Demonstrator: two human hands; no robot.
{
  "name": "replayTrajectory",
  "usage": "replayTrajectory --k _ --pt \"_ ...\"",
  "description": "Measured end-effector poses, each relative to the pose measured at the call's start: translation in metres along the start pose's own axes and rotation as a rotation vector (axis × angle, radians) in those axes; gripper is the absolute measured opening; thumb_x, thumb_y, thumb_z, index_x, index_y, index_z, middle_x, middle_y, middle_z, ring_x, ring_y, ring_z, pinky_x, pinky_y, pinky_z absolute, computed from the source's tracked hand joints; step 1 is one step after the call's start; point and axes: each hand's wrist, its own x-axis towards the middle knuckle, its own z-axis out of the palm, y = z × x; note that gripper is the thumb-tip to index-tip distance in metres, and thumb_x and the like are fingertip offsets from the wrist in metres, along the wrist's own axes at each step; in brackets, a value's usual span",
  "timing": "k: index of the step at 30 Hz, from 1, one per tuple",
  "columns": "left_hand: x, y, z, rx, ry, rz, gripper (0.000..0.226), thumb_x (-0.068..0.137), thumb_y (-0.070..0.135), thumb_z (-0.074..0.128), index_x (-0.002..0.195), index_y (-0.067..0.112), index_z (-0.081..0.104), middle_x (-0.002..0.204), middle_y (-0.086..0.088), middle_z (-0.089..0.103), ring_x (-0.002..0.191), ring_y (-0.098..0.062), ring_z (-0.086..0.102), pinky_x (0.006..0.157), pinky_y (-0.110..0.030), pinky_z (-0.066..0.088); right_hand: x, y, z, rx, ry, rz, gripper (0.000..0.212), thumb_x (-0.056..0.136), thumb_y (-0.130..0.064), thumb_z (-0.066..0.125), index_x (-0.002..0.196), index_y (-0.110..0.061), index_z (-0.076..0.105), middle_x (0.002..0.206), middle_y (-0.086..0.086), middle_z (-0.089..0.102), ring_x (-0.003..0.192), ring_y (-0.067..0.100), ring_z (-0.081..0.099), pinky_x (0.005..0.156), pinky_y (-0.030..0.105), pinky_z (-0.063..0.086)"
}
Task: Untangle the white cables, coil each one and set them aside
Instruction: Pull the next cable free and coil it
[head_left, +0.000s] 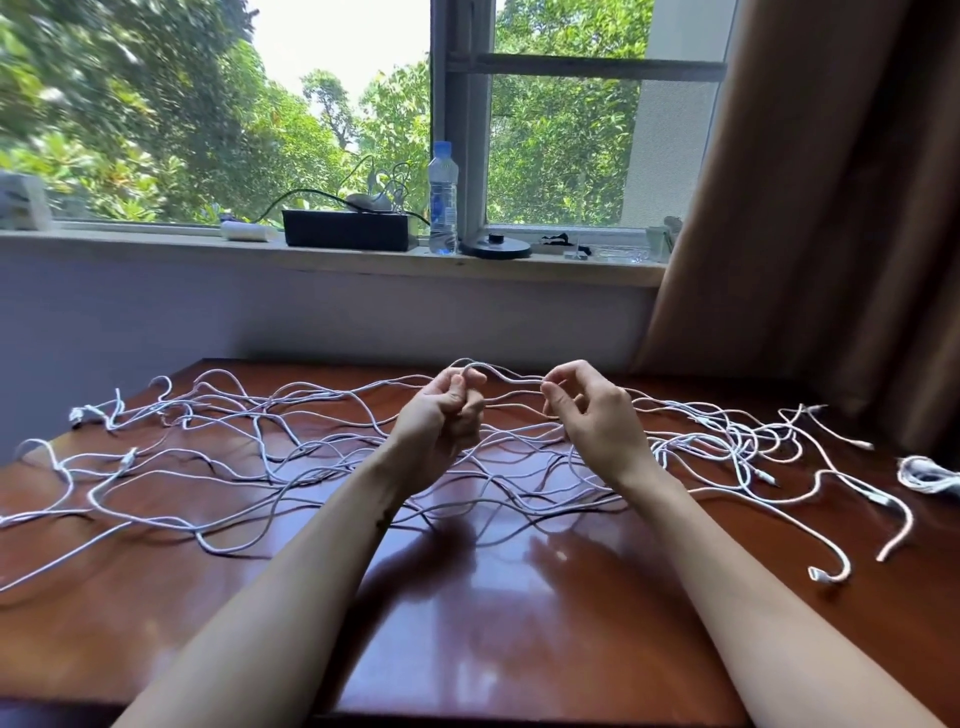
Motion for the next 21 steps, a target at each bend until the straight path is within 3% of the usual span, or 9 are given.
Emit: replayTrajectory --k 4,8,11,15,18,21 --pt "-0.005 0.003 0.002 -0.09 -0.086 -0.173 0.019 0.097 0.02 0.041 0.082 0.014 0.051 0.064 0.0 0.035 0.054 -0.012 0.024 0.055 -0.027 0.015 -0.001 0.003 0.0 -0.065 0.01 0.022 0.01 0.089 -0.044 0.072 0.093 -0.036 0.069 0.071 -0.014 0.07 0.059 0.007 0.061 0.066 0.037 0.055" --pt "-0.005 0.004 0.001 -0.182 -0.13 -0.264 0.037 0.095 0.033 0.041 0.063 0.016 0.037 0.062 -0.002 0.025 0.062 -0.016 0.013 0.056 -0.03 0.012 -0.004 -0.003 0.007 -0.067 -0.015 -0.011 0.008 0.086 -0.043 0.076 0.09 -0.037 0.073 0.071 -0.013 0.068 0.058 0.005 0.057 0.062 0.028 0.048" --pt "-0.004 0.002 0.0 -0.225 -0.153 -0.238 0.045 0.102 0.033 0.038 0.06 0.016 0.038 0.059 -0.001 0.026 0.057 -0.014 0.015 0.051 -0.027 0.013 -0.004 -0.001 0.009 0.022 -0.146 -0.03 0.009 0.09 -0.036 0.075 0.097 -0.032 0.077 0.075 -0.01 0.071 0.058 0.003 0.054 0.062 0.025 0.046" --pt "-0.001 0.01 -0.003 -0.429 -0.08 -0.109 0.046 0.108 0.037 0.032 0.072 0.013 0.049 0.057 0.002 0.03 0.044 -0.009 0.022 0.039 -0.021 0.02 -0.005 0.003 0.006 0.028 -0.343 -0.021 0.027 0.097 -0.018 0.066 0.122 -0.024 0.071 0.081 -0.005 0.073 0.066 0.002 0.063 0.067 0.01 0.044" --pt "0.002 0.017 -0.006 -0.565 0.0 -0.044 0.043 0.108 0.036 0.031 0.083 0.012 0.056 0.055 0.002 0.03 0.041 -0.008 0.025 0.037 -0.019 0.02 -0.006 0.004 0.006 0.014 -0.34 -0.005 0.019 0.098 -0.014 0.064 0.115 -0.02 0.069 0.082 -0.003 0.072 0.068 -0.003 0.062 0.07 0.01 0.042" --pt "0.004 0.019 -0.01 -0.606 0.057 0.011 0.041 0.106 0.037 0.032 0.109 0.01 0.063 0.059 0.0 0.033 0.05 -0.009 0.023 0.046 -0.018 0.02 -0.006 0.007 0.009 -0.009 -0.291 -0.067 0.01 0.098 -0.016 0.064 0.105 -0.021 0.068 0.086 -0.009 0.069 0.076 0.0 0.062 0.075 0.016 0.045"
